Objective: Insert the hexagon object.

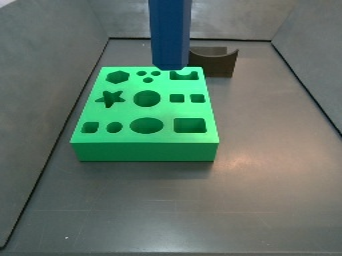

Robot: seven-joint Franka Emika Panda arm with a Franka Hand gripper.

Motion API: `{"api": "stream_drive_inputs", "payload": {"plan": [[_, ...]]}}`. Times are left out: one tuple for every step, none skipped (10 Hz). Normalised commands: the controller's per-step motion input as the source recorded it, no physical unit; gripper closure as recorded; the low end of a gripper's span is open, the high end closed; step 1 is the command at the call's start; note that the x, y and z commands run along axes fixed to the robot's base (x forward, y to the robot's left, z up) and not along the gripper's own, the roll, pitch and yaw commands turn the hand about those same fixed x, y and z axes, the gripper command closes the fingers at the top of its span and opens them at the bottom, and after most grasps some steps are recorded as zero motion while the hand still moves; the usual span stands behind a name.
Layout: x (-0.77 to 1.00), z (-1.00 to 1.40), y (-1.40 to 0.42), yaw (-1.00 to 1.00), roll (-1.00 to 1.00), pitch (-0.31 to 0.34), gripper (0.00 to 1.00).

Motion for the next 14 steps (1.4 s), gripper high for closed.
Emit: {"api": "stream_drive_inputs", "payload": {"plan": [[-0.31, 0.0, 0.83, -0.12, 0.0, -0.07, 1.0], [-0.39, -0.03, 1.0, 0.0, 0.0, -0.047, 1.0], [-0.41, -0.06, 1.0, 0.0, 0.0, -0.043, 1.0], [-0.42, -0.06, 1.0, 0.0, 0.0, -0.033, 1.0], [-0.47, -0.14, 0.97, 0.0, 0.0, -0.003, 1.0], [-0.53, -0.14, 0.64, -0.3, 0.0, -0.026, 1.0], [-0.43, -0.34, 0.12, -0.83, 0.0, 0.0, 1.0], [-0.4, -0.35, 0.08, -0.89, 0.0, -0.024, 1.0], [-0.43, -0.4, 0.1, -0.86, 0.0, -0.014, 1.0], [-0.53, -0.44, 0.29, -0.65, 0.0, -0.001, 1.0], [-0.68, -0.39, 0.64, -0.25, 0.0, -0.043, 1.0], [-0.49, -0.59, 0.8, -0.03, -0.03, -0.149, 1.0], [-0.04, -0.49, 0.43, -0.05, -0.03, -0.053, 1.0], [0.0, -0.42, 0.0, -0.48, -0.1, -0.017, 1.0]]}}
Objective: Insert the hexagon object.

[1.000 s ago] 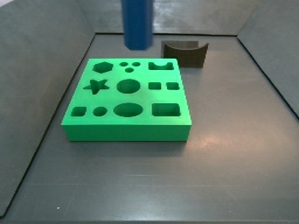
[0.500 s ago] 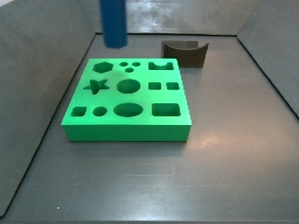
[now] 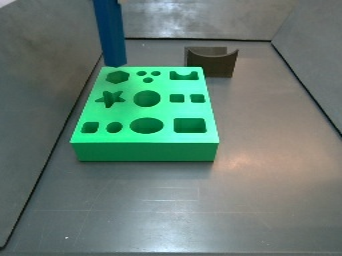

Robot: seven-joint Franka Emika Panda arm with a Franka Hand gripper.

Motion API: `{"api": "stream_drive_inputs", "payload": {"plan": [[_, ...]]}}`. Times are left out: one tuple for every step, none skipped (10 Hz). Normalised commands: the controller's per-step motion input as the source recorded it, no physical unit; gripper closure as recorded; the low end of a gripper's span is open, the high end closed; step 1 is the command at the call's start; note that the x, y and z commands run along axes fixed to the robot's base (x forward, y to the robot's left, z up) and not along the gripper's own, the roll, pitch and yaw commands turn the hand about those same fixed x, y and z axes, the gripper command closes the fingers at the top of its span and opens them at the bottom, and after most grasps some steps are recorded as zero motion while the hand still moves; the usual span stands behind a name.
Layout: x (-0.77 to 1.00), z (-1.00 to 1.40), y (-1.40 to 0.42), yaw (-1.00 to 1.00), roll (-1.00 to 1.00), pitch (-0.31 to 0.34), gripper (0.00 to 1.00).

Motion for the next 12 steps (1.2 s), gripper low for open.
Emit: {"api": "stream_drive_inputs", "payload": {"plan": [[0.05, -0.37, 0.0, -0.77, -0.13, -0.021, 1.0], [0.03, -0.26, 0.0, -0.54, -0.07, 0.0, 1.0], [-0.02, -0.29, -0.01, -0.32, -0.17, -0.01, 1.0], [-0.15, -0.36, 0.0, -0.35, -0.28, -0.033, 1.0], [-0.26, -0.37, 0.0, -0.35, -0.26, -0.043, 1.0], [-0.22, -0.32, -0.03, -0.29, -0.32, -0.034, 1.0], [0.03, -0.28, -0.17, -0.27, -0.27, -0.017, 1.0], [0.15, -0.23, -0.2, -0.24, -0.19, 0.0, 1.0], [0.12, -0.2, -0.21, -0.13, -0.19, 0.0, 1.0], [0.14, -0.27, -0.15, -0.01, -0.17, 0.0, 1.0], [0.17, -0.46, 0.0, 0.0, -0.02, 0.0, 1.0], [0.21, -0.62, 0.0, 0.0, 0.0, 0.0, 1.0]]}}
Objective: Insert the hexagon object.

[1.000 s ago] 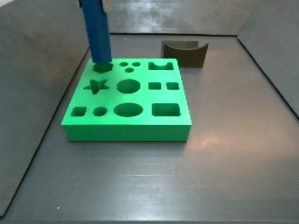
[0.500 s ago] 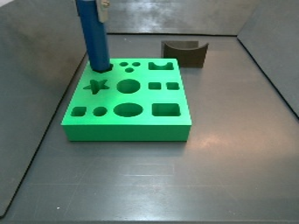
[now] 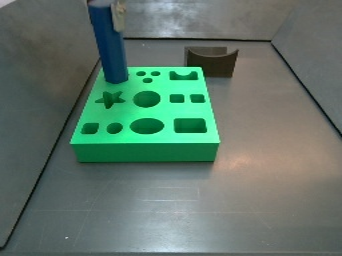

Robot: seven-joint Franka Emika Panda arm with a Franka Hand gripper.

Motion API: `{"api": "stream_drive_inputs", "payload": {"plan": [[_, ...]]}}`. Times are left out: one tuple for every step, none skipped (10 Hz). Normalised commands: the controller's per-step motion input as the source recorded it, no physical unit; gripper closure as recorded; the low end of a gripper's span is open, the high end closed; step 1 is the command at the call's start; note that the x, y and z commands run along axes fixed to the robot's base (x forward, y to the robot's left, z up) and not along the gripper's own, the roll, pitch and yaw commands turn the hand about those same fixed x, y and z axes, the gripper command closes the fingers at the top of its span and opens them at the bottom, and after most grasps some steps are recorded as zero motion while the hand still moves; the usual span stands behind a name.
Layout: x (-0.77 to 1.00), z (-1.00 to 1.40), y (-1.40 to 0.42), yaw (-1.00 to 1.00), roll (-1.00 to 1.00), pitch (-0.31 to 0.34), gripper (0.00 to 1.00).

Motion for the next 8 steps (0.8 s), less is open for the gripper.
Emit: {"api": "stream_drive_inputs", "payload": {"plan": [[0.19, -0.62, 0.0, 0.0, 0.0, -0.03, 1.0], [0.0, -0.53, 0.09, 0.05, 0.0, -0.074, 1.0], [0.0, -0.49, 0.03, 0.16, 0.07, -0.057, 1.0], [0.02, -0.44, 0.01, 0.11, 0.13, 0.0, 1.0], [0.03, -0.48, 0.03, 0.05, 0.07, 0.0, 1.0], [0.0, -0.34, 0.0, 0.0, -0.11, -0.029, 1.0], [0.0, -0.06, 0.0, 0.0, -0.07, 0.0, 1.0], [0.0, 0.0, 0.0, 0.0, 0.0, 0.0, 1.0]]}}
